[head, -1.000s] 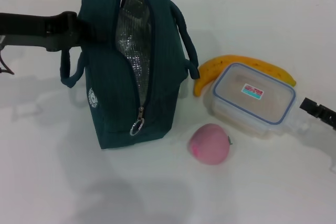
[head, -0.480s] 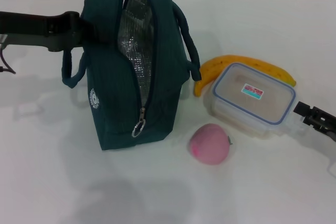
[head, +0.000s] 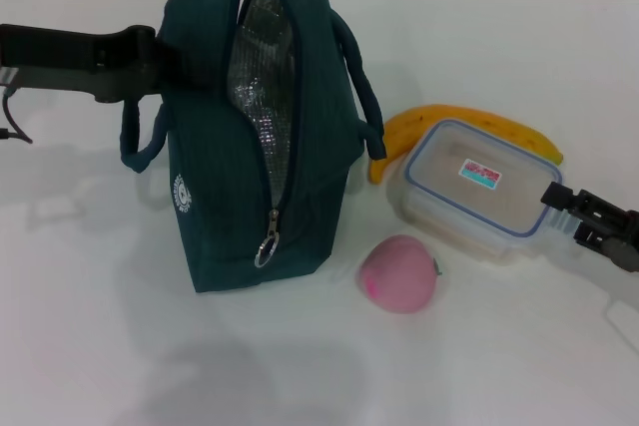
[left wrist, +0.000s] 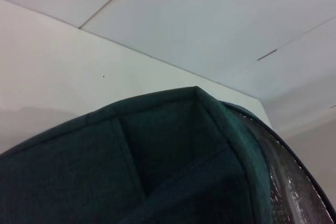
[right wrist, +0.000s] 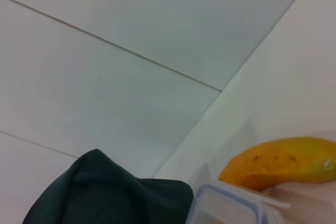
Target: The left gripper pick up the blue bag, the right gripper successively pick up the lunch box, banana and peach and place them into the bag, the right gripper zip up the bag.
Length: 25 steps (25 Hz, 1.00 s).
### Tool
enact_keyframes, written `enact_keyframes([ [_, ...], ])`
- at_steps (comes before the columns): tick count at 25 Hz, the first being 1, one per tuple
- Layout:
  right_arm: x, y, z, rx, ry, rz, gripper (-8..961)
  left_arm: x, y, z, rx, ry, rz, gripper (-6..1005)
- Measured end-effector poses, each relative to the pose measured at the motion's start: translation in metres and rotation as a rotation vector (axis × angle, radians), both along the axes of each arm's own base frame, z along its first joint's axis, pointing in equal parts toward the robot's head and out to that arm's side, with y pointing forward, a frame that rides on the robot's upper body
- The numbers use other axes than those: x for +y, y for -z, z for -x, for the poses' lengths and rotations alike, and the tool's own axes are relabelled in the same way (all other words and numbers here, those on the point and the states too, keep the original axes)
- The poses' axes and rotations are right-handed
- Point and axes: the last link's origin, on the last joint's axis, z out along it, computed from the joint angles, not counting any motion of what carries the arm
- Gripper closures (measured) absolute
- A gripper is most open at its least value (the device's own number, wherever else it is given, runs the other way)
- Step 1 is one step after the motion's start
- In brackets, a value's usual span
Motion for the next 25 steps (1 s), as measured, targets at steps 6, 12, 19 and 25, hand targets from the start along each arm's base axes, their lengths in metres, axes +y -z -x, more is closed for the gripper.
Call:
enact_keyframes([
  [6, -0.0014, 0.0058, 0.0002, 0.028, 0.037, 0.033, 116, -0.0001, 0.0000, 0.0001, -0.001, 0.000, 0.000, 968],
  [12, -0.0039, 0.0062, -0.0016, 0.051, 0.068, 0.039, 118, -0.0001, -0.0001, 0.0001, -0.002, 0.000, 0.000, 968],
  [19, -0.0049, 0.0081, 0.0007, 0.070, 0.070, 0.042, 120, 0.0016, -0.0021, -0.0014, 0.002, 0.006, -0.004, 968],
  [25, -0.0045, 0.0090, 0.0000, 0.076, 0.086, 0.051, 321, 0.0026, -0.0024, -0.0030, 0.004, 0.013, -0.005, 967],
])
